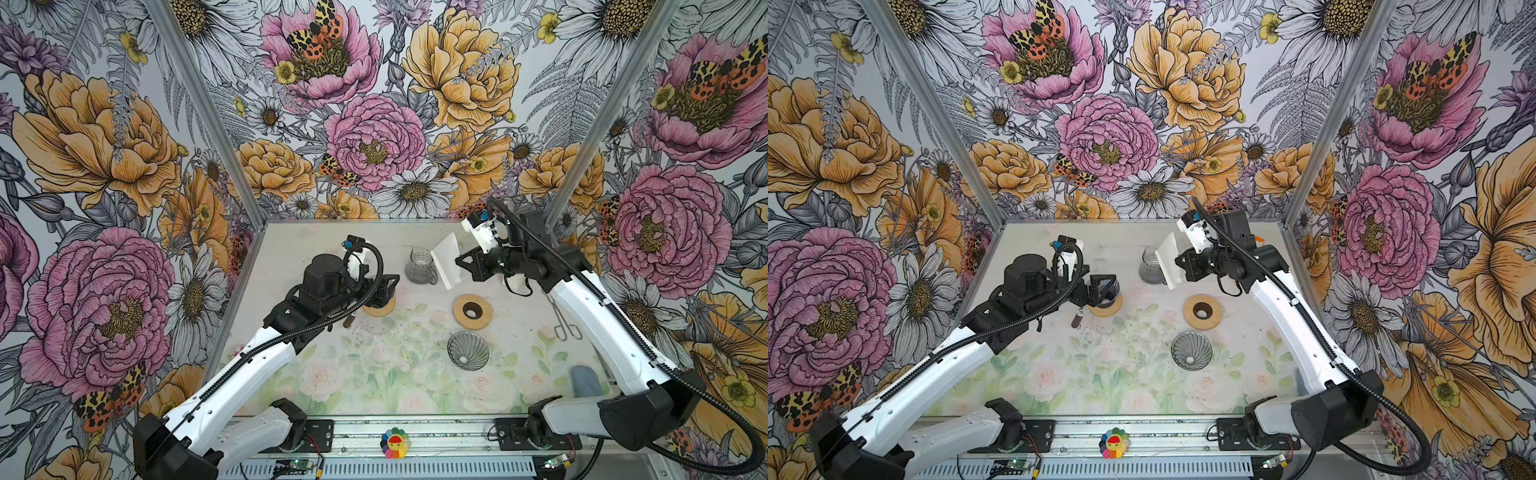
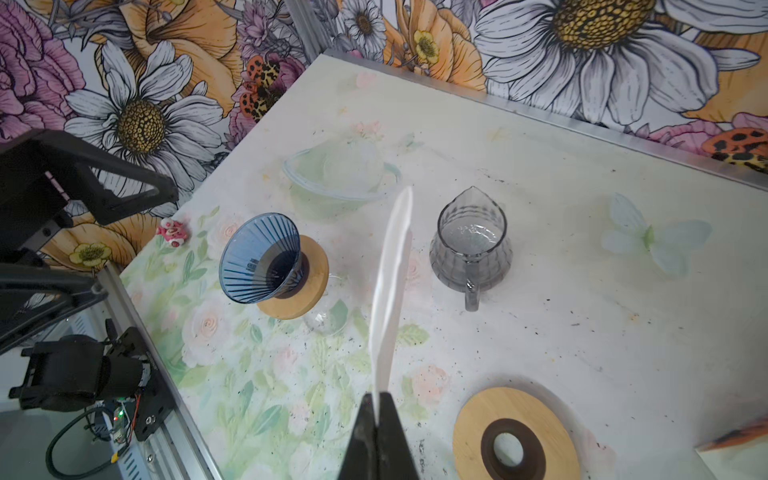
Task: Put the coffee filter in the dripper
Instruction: 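Lift one paper filter out of the COFFEE pack with the right gripper, then carry the filter over the blue dripper with the right gripper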
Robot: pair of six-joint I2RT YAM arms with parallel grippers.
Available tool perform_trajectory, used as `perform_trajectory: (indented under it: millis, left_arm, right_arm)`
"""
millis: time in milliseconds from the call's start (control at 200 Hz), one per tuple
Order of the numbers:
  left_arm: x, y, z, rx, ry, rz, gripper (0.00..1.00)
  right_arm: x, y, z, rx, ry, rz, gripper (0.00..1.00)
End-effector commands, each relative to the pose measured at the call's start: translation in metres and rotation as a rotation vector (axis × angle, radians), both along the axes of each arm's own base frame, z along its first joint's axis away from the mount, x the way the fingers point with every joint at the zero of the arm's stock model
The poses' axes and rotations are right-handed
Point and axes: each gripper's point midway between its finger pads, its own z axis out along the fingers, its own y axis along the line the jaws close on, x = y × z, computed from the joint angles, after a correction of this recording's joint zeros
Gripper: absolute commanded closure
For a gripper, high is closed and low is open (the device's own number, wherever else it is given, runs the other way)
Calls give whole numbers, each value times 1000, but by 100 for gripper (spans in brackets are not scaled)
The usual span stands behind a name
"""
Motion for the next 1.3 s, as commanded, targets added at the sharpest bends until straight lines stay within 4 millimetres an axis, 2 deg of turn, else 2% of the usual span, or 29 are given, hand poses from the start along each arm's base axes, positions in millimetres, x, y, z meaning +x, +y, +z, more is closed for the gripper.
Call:
perform_trajectory:
  millis: [0,185,360,510,721,1001,1291]
  left_arm:
    - [-1,16,-6,18,18,51,1]
    - [-3,29,-11,27,38,79,1]
    - [-1,34,-28,55,72,96,1]
    - [4,39,-33,60,93,120,2]
    - [18,48,-37,58,121,176,13]
    - [36,40,-43,40,168,154,26]
    - [48,40,-56,48,208,160,28]
  right_arm:
    - [-10,18,7,-26,-9,81,100]
    - [-25,52,6,-84,-3,171,100]
    - [-30,77,-2,-128,3,215,100]
    - [-31,96,-6,-135,17,247,100]
    - [-28,108,-11,-153,38,253,100]
    - [-21,120,-15,-138,91,252,100]
    - [-13,126,-35,-168,181,218,100]
